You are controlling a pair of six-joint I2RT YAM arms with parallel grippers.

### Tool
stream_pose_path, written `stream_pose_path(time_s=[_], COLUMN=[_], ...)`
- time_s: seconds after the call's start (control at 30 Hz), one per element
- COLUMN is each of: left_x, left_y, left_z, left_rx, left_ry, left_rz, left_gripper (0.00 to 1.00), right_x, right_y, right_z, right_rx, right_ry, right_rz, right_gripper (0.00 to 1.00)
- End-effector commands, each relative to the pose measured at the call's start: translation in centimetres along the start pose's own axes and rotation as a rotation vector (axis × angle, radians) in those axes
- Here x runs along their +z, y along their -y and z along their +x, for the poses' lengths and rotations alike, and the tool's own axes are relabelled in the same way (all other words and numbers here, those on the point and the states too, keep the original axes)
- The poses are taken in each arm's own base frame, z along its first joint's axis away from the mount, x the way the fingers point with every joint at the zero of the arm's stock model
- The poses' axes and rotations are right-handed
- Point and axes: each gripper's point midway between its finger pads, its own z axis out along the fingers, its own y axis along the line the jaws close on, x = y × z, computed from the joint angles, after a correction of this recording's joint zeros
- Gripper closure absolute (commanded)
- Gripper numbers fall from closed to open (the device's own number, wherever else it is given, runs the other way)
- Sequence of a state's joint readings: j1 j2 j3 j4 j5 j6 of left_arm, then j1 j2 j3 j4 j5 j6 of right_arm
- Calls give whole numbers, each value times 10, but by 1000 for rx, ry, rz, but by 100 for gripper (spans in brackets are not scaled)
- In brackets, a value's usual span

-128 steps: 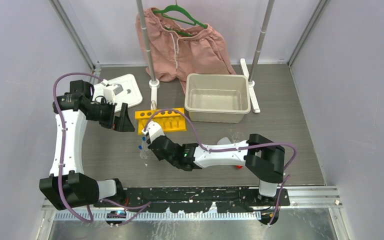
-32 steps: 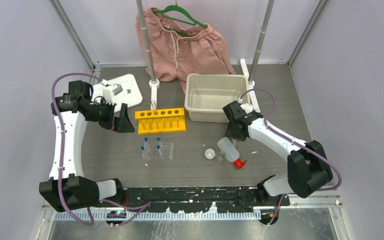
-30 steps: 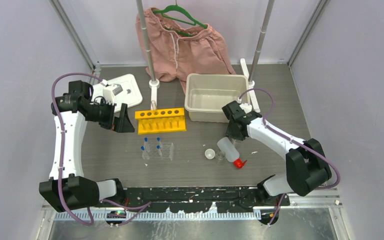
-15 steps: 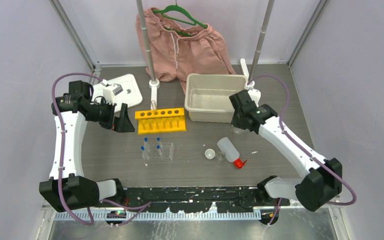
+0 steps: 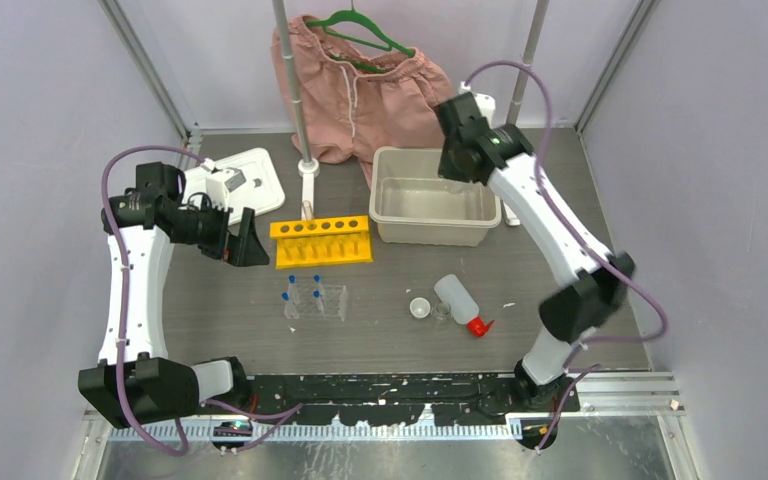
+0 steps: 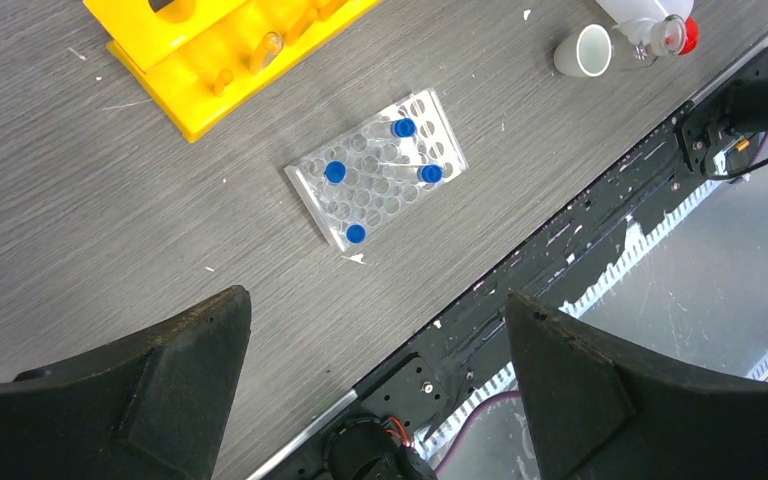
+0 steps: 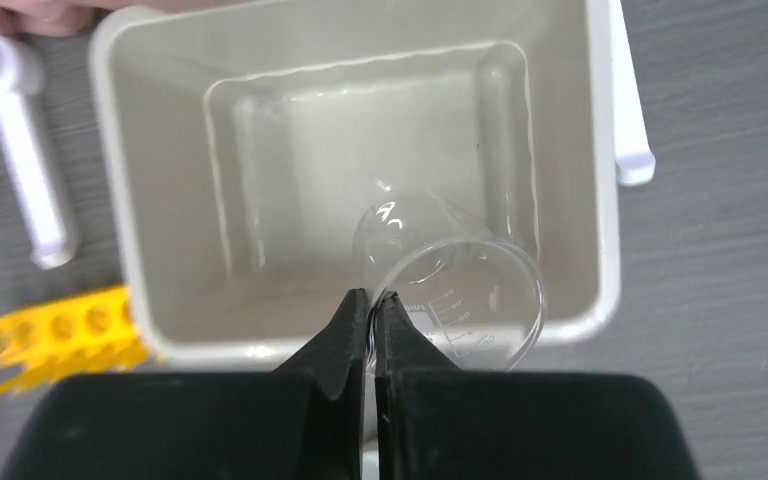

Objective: Organize the chemistry lab equipment

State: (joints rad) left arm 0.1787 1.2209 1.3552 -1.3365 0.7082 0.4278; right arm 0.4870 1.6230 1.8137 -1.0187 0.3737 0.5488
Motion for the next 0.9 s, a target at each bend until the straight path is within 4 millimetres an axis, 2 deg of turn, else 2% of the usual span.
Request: stream_pose_path(time_s=[0.0, 0.1, 0.17, 0.37, 0.57, 0.6, 0.63, 0.77, 0.87], left_x=[-6, -6, -6, -7, -5, -5, -5, -5, -6], left_y=[8, 9, 9, 8, 6, 6, 6, 5, 4], left_z=[-7, -7, -7, -8, -8, -8, -8, -9, -9], left_rx=[47, 53, 58, 73, 74, 73, 72, 73, 75], left_ry=[54, 55, 55, 56, 52, 50, 49, 50, 52], left_rz=[15, 17, 17, 16, 18, 19, 20, 15, 5], left_gripper=[2, 2, 2, 2, 2, 2, 2, 2, 1], right_x=[59, 103, 124, 170, 189, 191, 192, 195, 189], right_y=[3, 1, 2, 20, 33, 35, 37, 45, 44], right_z=[-3, 1, 4, 23, 40, 41, 42, 45, 39], right_rx=[-134, -165, -187, -271, -292, -293, -291, -277, -244], right_ry=[-59, -104, -127, -189, -204, -200, -196, -187, -164], right_rz=[120, 155, 175, 239, 239, 241, 244, 267, 268], right_gripper=[99, 99, 99, 99, 95, 91, 82, 67, 55])
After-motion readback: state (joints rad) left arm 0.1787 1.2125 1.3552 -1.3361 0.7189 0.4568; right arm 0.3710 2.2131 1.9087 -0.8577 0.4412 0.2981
